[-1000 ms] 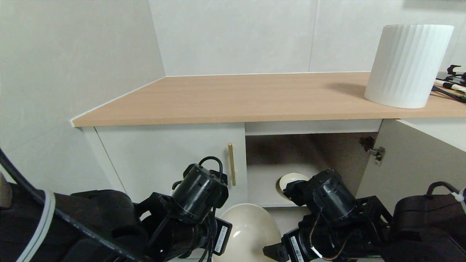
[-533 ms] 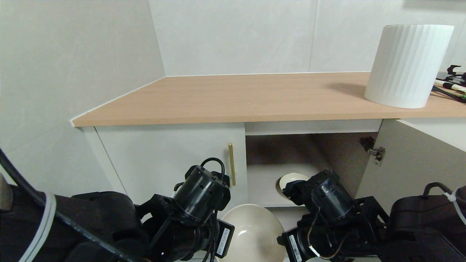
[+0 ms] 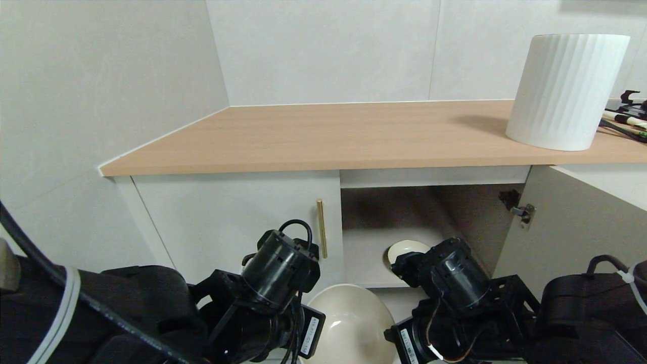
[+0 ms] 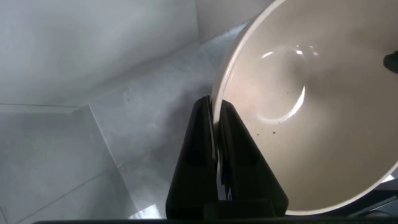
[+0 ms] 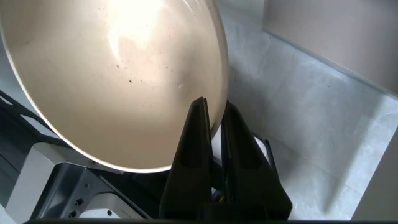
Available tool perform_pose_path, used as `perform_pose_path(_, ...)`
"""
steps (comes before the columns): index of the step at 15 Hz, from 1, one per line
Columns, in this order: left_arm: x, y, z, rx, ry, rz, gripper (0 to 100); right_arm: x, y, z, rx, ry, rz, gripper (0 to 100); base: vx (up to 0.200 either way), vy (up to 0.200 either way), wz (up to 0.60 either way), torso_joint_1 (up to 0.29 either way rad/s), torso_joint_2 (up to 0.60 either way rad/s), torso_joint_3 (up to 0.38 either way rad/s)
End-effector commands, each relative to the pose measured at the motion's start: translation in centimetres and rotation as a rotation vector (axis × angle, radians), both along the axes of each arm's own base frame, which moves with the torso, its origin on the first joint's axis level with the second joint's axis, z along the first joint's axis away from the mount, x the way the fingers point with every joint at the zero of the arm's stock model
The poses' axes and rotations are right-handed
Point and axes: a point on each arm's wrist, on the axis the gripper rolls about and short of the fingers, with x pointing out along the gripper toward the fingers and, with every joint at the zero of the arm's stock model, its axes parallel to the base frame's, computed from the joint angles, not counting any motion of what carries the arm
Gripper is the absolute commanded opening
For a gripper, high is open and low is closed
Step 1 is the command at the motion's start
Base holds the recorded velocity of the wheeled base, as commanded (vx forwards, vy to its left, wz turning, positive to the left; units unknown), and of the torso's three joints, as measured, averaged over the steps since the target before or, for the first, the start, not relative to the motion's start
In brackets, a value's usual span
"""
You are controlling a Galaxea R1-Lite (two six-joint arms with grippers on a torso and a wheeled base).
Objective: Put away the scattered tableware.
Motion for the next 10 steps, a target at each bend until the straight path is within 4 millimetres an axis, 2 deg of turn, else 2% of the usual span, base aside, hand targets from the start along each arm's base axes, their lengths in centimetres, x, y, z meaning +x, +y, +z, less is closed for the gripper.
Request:
perform_pose_path(1,0.0,0.0,0.1,-0.002,-0.003,0.001,100,0.0,0.0,-0.1,-0.003,0.003,0.001,0,0.0,0.0,0.0,0.0,0.0,0.0)
perform_pose_path(8,0.0,0.0,0.3,-0.011,-0.01,0.006,100,0.0,-0.1,-0.5,-0.031,-0.003,-0.026,0,0.0,0.0,0.0,0.0,0.0,0.0)
perform_pose_path(10,0.1,0.1,0.3,-0.012,-0.011,0.009,100,1.1,-1.3,-1.8,-0.112,-0.031,-0.141,0,0.0,0.0,0.0,0.0,0.0,0.0)
